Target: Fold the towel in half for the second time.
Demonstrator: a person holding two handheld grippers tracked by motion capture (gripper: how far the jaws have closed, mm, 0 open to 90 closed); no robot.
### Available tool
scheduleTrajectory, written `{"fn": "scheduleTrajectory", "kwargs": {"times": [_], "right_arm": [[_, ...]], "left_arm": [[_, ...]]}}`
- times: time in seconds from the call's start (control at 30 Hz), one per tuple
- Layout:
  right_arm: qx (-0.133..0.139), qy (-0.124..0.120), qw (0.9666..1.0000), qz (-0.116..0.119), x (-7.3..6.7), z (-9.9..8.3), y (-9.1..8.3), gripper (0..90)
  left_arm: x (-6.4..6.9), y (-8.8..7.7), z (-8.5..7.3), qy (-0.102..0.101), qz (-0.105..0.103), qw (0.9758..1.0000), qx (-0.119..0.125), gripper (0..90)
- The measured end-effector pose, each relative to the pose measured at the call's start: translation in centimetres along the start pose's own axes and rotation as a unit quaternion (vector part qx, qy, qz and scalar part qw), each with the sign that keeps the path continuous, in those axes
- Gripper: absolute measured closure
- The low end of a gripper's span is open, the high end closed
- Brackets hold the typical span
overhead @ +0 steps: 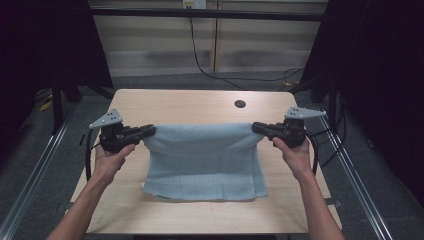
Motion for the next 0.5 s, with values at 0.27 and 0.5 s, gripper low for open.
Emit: {"fn": "scheduleTrajectory", "kwargs": {"times": [0.27,0.5], "right_arm": [[-0.023,0.0,0.9997,0.002,-1.4,-2.6,-0.4,84.4],[-0.047,0.012,0.9988,0.008,-2.9,-6.2,-0.9,83.2]], "left_arm": [[1.4,-0.4,-2.8,-0.006,-0.015,0.9997,-0.02,83.1],[3.1,-0.7,-6.7,-0.019,-0.031,0.9981,-0.05,82.5]]}}
Point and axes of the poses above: each handheld gripper's, and its own axes: y roughly forward along the jaws, z roughly out of its top, x roughly to its right, the point moved 10 cm from there along y, roughly forward along the jaws, and after that the axes turned 5 degrees about z, right-handed, at the moved point
